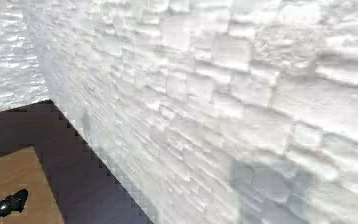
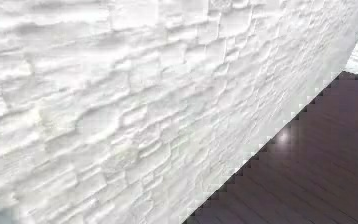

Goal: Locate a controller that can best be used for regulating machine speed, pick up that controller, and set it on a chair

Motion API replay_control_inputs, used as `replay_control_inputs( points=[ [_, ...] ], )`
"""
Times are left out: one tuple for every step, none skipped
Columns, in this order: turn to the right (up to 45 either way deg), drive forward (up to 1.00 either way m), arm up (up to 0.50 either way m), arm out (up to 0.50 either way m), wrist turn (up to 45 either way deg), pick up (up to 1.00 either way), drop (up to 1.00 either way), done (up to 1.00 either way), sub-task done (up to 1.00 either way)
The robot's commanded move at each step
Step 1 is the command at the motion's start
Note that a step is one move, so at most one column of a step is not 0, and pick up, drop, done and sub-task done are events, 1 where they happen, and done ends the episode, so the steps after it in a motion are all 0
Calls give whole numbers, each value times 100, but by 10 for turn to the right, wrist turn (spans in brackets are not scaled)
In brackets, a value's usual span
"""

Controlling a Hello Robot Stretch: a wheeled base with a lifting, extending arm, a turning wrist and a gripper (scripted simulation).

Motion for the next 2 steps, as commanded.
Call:
replay_control_inputs(
  points=[
    [-450,0,0,0,0,0,0,0,0],
    [-450,0,0,0,0,0,0,0,0]
  ],
)
